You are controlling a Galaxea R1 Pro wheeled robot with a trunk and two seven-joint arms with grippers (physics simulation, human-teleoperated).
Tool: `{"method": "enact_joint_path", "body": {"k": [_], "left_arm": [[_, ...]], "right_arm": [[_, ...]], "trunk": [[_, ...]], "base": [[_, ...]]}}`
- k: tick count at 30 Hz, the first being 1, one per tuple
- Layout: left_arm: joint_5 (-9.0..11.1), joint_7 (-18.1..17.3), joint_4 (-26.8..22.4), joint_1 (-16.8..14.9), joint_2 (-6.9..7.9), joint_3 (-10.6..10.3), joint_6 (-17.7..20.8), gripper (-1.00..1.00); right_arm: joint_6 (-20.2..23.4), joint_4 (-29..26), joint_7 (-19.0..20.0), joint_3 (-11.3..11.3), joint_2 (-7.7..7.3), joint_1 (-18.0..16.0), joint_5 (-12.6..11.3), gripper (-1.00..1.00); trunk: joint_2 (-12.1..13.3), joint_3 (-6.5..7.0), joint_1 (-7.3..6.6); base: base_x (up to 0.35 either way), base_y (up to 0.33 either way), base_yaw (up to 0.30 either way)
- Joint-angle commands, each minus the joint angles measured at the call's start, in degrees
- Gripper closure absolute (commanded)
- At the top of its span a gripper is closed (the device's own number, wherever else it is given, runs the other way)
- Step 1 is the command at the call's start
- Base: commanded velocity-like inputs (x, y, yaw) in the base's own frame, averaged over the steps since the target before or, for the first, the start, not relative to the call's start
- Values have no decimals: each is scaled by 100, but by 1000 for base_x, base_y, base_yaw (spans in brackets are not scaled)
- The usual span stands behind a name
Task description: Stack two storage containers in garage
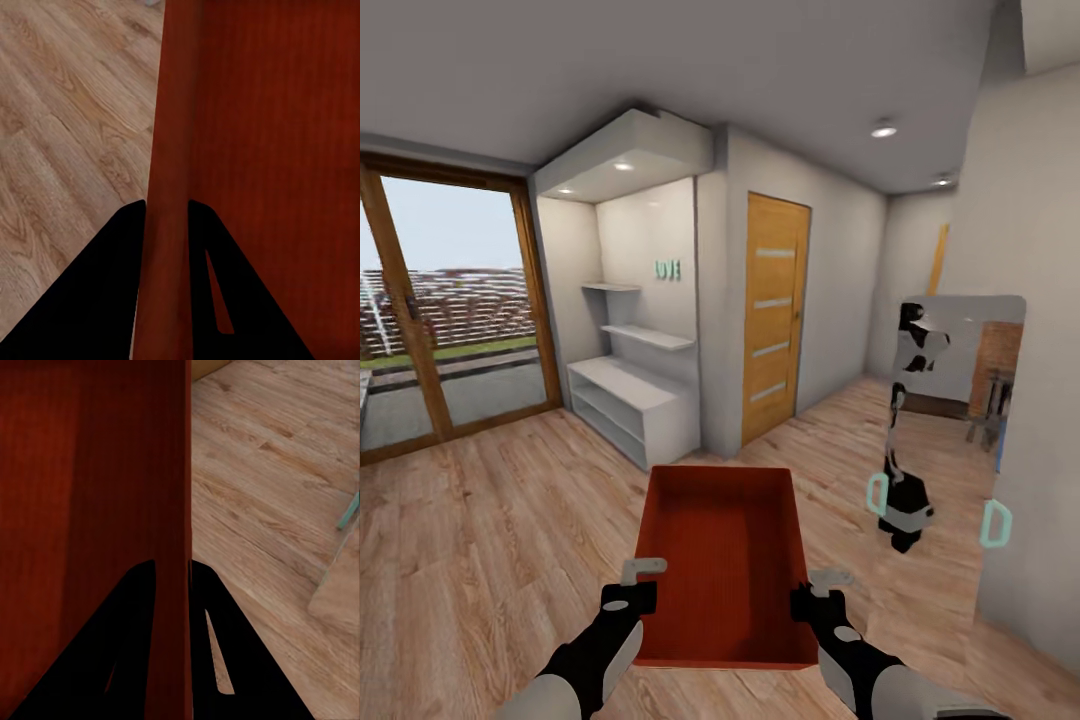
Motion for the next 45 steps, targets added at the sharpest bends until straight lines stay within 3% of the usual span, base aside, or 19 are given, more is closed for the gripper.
{"method": "enact_joint_path", "body": {"k": [1,32,45], "left_arm": [[82,65,2,-4,103,449,35,100],[84,64,-12,-2,109,449,29,100],[86,56,-12,-4,109,449,36,100]], "right_arm": [[-169,-10,15,174,-47,1,46,100],[-175,-10,16,174,-47,1,46,100],[-175,-10,15,174,-47,1,38,100]], "trunk": [[-3,-1,5],[-3,-1,5],[-3,-1,5]], "base": [[322,0,120],[322,6,7],[322,137,-238]]}}
